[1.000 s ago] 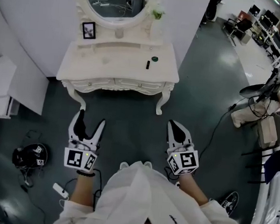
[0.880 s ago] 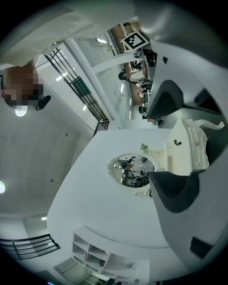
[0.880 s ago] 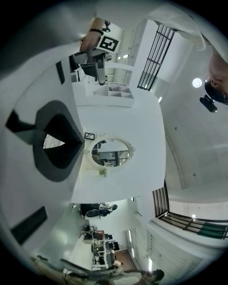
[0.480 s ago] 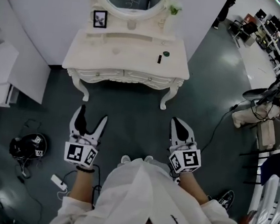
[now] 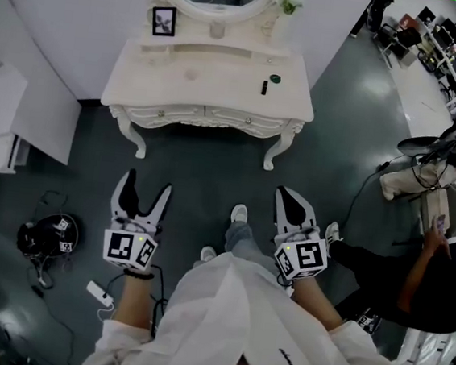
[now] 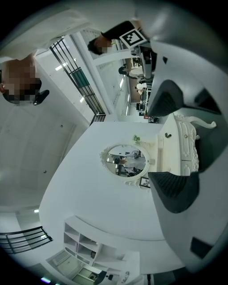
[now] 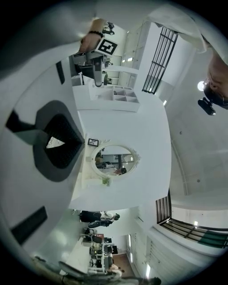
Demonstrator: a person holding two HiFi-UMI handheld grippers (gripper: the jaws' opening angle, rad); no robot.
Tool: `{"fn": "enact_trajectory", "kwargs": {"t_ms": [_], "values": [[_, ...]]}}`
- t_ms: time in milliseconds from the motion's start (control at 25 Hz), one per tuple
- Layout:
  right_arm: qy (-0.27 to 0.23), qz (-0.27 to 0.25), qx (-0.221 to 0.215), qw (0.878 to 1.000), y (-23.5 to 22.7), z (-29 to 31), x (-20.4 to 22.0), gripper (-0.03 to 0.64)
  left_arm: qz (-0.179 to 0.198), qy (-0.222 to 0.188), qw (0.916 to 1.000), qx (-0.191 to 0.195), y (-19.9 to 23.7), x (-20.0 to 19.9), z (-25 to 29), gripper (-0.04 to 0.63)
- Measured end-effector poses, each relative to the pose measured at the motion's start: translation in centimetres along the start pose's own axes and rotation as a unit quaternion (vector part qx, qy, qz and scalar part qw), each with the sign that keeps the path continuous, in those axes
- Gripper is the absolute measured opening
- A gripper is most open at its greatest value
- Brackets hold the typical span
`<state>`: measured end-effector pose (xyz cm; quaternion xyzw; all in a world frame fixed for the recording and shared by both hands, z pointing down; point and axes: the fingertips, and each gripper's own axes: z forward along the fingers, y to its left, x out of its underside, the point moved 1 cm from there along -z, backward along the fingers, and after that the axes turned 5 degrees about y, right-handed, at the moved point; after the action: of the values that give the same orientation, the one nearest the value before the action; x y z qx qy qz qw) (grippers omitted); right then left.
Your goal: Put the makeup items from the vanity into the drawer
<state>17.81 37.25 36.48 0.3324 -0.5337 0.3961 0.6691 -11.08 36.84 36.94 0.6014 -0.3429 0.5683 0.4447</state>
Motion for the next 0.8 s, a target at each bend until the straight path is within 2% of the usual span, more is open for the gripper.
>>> {"fn": "enact_trajectory", "kwargs": {"t_ms": [320, 560, 800], "values": [[0.003, 0.002, -0.016, 1.0, -1.3, 3.1, 0.0, 0.018, 0.007, 0.006, 0.9999, -0.007, 0.6, -0.2, 2.7, 0.371], [-0.009, 0.005, -0.033, 0.999, -3.3, 6.7, -1.0, 0.018, 0.003, 0.013, 0.9998, -0.013, 1.2, -0.3, 7.0, 0.37], [-0.01, 0.005, -0.041, 0.999, -7.9, 11.4, -1.7, 0.018, 0.042, 0.015, 0.999, -0.01, 0.2, -1.6, 13.1, 0.37]]}}
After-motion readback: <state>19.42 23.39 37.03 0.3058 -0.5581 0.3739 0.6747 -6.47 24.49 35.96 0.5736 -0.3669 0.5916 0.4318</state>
